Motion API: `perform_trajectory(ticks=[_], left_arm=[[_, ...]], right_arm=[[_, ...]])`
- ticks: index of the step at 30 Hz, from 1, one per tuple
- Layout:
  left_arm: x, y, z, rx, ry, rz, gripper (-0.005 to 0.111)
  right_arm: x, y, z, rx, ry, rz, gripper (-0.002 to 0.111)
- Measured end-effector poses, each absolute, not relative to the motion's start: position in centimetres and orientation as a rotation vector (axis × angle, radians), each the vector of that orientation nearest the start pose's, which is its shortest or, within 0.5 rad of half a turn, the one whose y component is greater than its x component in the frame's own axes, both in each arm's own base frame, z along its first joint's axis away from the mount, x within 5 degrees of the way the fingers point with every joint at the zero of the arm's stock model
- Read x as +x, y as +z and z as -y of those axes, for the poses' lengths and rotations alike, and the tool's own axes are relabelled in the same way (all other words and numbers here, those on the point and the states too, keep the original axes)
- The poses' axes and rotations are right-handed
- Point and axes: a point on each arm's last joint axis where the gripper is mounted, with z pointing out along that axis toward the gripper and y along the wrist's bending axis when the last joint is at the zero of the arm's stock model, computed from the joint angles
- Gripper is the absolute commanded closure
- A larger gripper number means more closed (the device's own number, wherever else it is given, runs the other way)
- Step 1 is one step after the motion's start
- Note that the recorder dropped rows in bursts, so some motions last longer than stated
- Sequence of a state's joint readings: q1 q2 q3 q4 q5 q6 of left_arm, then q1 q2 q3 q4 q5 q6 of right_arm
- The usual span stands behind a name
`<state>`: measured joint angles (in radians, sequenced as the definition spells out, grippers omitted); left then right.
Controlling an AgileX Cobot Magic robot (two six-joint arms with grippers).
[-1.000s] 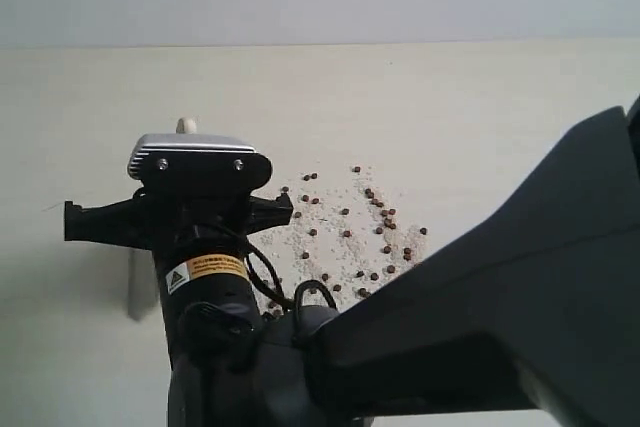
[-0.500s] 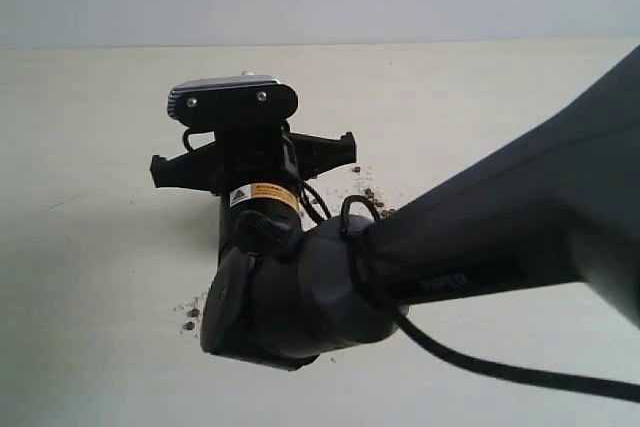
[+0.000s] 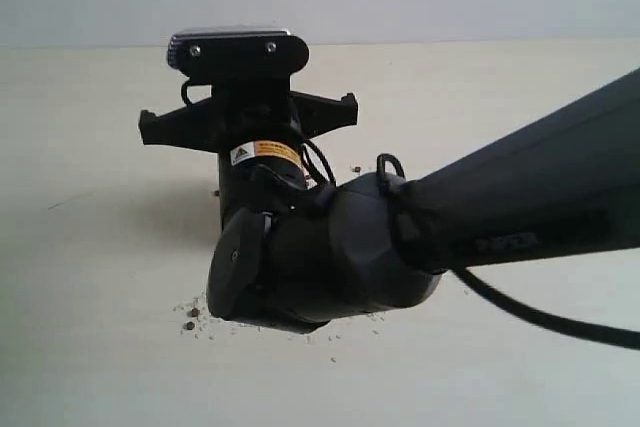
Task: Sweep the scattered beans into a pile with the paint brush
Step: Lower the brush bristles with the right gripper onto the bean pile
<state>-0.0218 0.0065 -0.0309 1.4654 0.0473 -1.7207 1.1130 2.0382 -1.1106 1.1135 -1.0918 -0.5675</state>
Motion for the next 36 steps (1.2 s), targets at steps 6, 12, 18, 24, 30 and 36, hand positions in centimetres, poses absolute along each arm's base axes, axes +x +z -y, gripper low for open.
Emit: perform_trajectory(ticks=[6,12,18,24,30,36], left_arm=[[5.5,22.3,-0.3,-0.209,-0.191,-1.452,0.107],[5.5,22.3,-0.3,-0.209,-0.191,-1.452,0.107],[5.5,22.3,-0.3,-0.208,-0.192,-1.452,0.107],[5.5,22.3,-0.3,-0.208,-0.192,-1.452,0.107],[5.5,22.3,-0.3,-0.208,-0.192,-1.452,0.107],[5.5,22.3,-0.3,-0.208,-0.192,-1.452,0.107]], right_arm=[[23.4,21.2,-32.5,-0.077,0.334,-1.643,0.108],[20.2,20.6,-31.7,-0.14,0.586,-1.613,0.108],[17.3,17.5,-29.5,-0.224,0.864,-1.603,0.108],[15.3,15.4,-27.7,-0.348,0.939,-1.653,0.108],[15.7,15.3,-27.4,-0.384,1.0,-1.657,0.108],[17.2,14.2,-26.4,-0.355,0.939,-1.782,0.108]])
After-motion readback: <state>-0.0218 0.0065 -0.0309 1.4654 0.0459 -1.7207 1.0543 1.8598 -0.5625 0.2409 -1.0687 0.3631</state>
